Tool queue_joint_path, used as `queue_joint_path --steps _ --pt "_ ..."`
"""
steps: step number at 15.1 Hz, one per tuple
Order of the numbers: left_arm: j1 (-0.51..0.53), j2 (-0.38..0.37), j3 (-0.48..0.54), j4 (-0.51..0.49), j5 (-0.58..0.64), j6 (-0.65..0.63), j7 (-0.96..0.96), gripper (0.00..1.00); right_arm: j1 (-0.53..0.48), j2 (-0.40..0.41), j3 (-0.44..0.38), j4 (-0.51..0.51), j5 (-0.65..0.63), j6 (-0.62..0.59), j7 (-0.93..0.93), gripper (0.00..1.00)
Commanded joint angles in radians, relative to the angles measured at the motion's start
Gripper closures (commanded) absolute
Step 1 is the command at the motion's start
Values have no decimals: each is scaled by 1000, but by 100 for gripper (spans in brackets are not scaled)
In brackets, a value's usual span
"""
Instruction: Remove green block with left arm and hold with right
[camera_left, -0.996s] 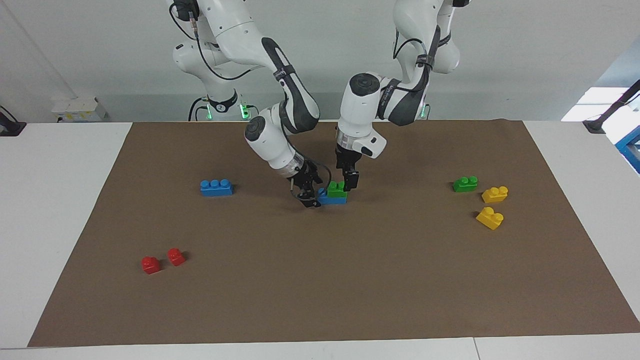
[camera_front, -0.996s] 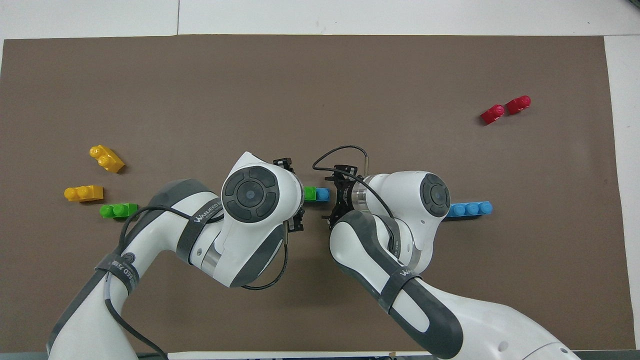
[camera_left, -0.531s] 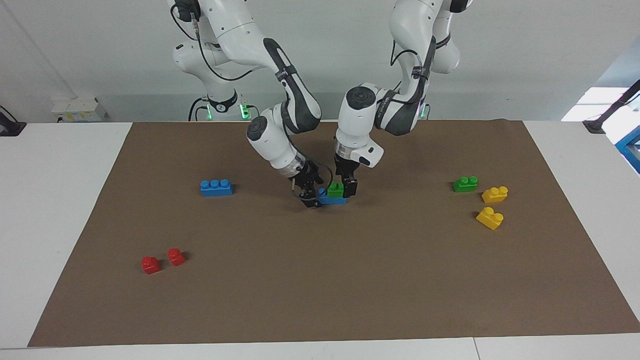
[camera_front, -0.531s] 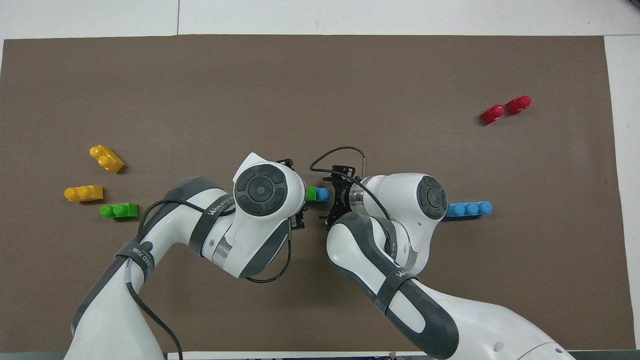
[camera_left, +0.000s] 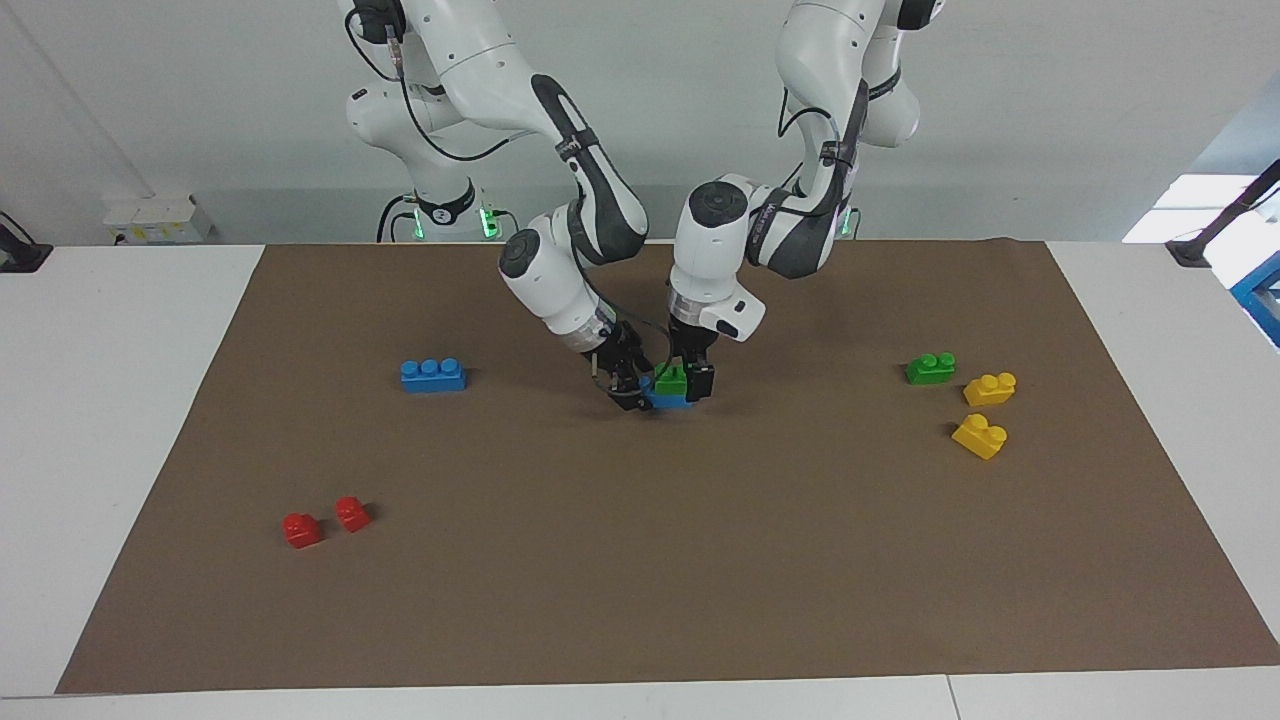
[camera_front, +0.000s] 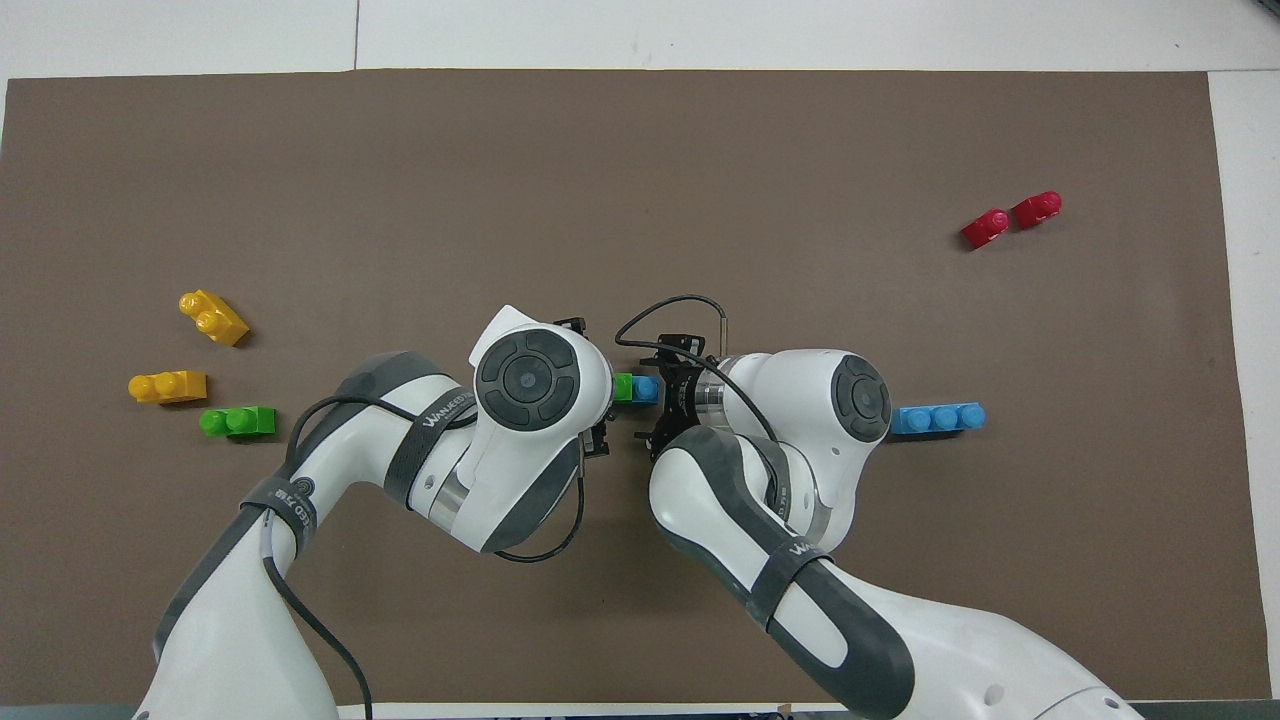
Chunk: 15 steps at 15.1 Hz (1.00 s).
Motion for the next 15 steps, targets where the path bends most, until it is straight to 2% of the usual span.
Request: queue_joint_path --steps 1,4,11,12,13,14,15 --pt "-20 8 16 5 22 11 -27 0 10 9 2 3 40 26 -53 55" --pt "-20 8 16 4 22 11 -27 0 10 9 2 3 40 24 -55 99" --pt "-19 8 18 0 23 13 -27 0 11 9 2 2 40 26 -56 100" --pt "-20 8 18 0 23 13 -27 9 11 9 2 2 40 26 -56 100" --pt "-20 8 18 0 23 13 -27 32 11 9 2 2 40 26 -56 100" --pt "-20 8 18 0 23 13 -27 60 11 9 2 2 40 26 -56 100" --pt "-20 8 16 0 23 16 -20 100 11 9 2 2 40 26 -56 100"
